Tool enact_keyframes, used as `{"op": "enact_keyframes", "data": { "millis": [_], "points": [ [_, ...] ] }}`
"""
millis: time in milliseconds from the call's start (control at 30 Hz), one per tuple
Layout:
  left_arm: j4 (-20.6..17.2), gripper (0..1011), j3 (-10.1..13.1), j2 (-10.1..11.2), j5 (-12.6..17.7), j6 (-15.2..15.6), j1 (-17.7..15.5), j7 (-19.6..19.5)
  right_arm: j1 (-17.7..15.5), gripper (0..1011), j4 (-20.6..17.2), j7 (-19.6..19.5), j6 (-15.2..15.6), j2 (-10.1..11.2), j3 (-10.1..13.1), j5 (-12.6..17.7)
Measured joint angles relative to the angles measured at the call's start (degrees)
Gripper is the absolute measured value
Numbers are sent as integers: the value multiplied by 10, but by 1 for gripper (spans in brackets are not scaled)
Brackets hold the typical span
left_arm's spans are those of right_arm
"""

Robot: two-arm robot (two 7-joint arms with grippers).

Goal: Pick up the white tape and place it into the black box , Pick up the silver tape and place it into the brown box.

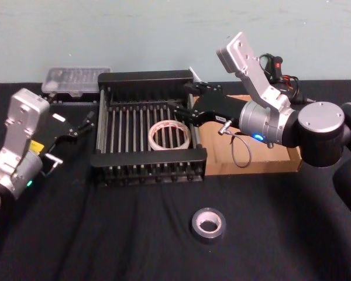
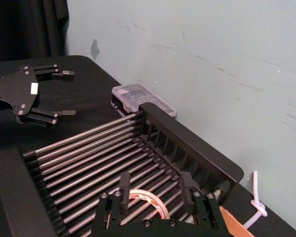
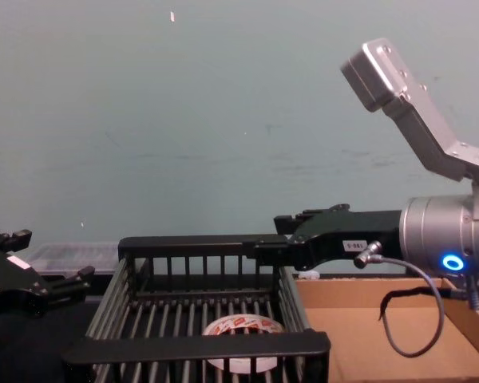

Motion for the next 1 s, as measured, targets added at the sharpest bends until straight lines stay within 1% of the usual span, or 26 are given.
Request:
{"op": "enact_keyframes", "data": {
  "millis": [67, 100, 167, 200, 267, 300, 333, 433, 867, 1000],
  "points": [
    [0, 1002, 0, 0, 0, 0, 0, 0, 0, 656, 0, 0, 0, 0, 0, 0],
    [0, 1001, 0, 0, 0, 0, 0, 0, 0, 721, 0, 0, 0, 0, 0, 0],
    [0, 1001, 0, 0, 0, 0, 0, 0, 0, 760, 0, 0, 0, 0, 0, 0],
    [0, 1002, 0, 0, 0, 0, 0, 0, 0, 817, 0, 0, 0, 0, 0, 0],
    [0, 1001, 0, 0, 0, 0, 0, 0, 0, 844, 0, 0, 0, 0, 0, 0],
    [0, 1001, 0, 0, 0, 0, 0, 0, 0, 890, 0, 0, 0, 0, 0, 0],
    [0, 1001, 0, 0, 0, 0, 0, 0, 0, 905, 0, 0, 0, 0, 0, 0],
    [0, 1001, 0, 0, 0, 0, 0, 0, 0, 997, 0, 0, 0, 0, 0, 0],
    [0, 1001, 0, 0, 0, 0, 0, 0, 0, 1002, 0, 0, 0, 0, 0, 0],
    [0, 1001, 0, 0, 0, 0, 0, 0, -2, 1002, -8, 0, 8, 3, 2, 4]
  ]
}}
